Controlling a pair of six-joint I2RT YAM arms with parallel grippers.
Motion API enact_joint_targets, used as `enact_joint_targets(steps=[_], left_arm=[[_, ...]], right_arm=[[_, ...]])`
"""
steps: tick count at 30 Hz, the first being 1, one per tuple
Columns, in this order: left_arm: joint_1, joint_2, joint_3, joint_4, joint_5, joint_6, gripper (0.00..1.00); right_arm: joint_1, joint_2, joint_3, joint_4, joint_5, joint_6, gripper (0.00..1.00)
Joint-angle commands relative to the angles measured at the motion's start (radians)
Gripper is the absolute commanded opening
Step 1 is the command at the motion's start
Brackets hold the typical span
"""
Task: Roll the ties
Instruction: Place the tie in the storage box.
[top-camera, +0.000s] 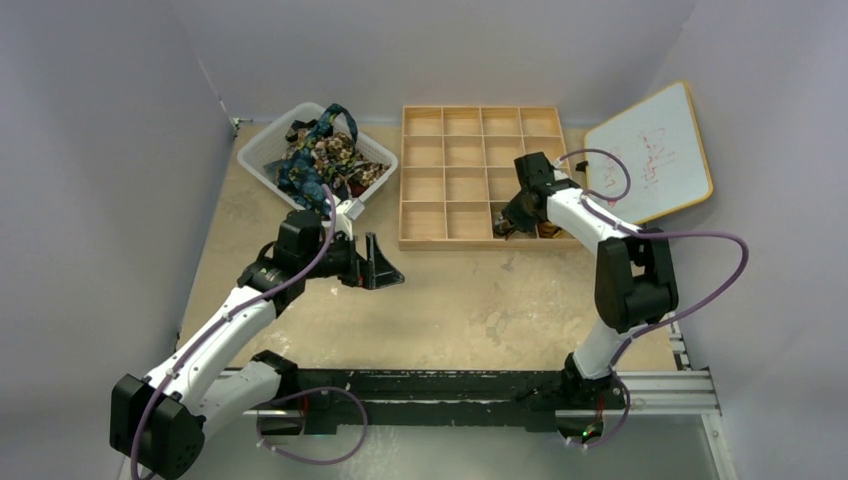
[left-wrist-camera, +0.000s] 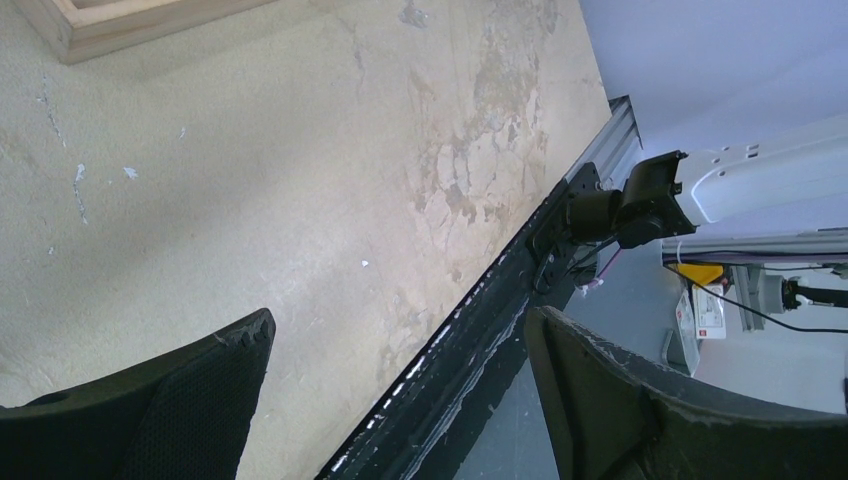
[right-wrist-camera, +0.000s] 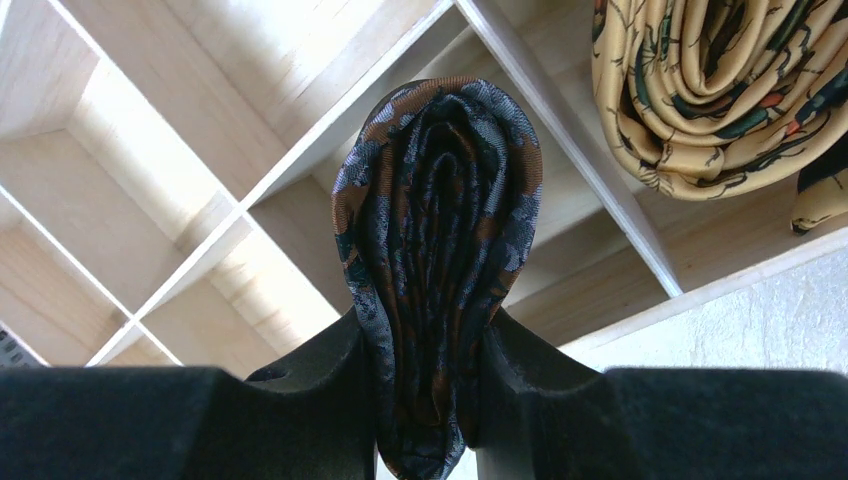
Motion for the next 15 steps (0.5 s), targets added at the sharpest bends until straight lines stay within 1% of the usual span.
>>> enact_joint_targets(steps=[1, 6, 15], left_arm=[[0.006, 0.002, 0.039, 0.032, 0.02, 0.01, 0.94], [0.005, 0.002, 0.038, 0.03, 0.019, 0.012, 0.94], [0.006, 0.004, 0.033, 0.034, 0.019, 0.01, 0.94]], right_arm=[[-0.006, 0.015, 0.032, -0.02, 0.043, 0.006, 0.29], [-0.006, 0.034, 0.015, -0.007, 0.049, 0.003, 0.29], [0.01, 0.094, 0.041, -0.034, 0.179, -0.011, 0.3]])
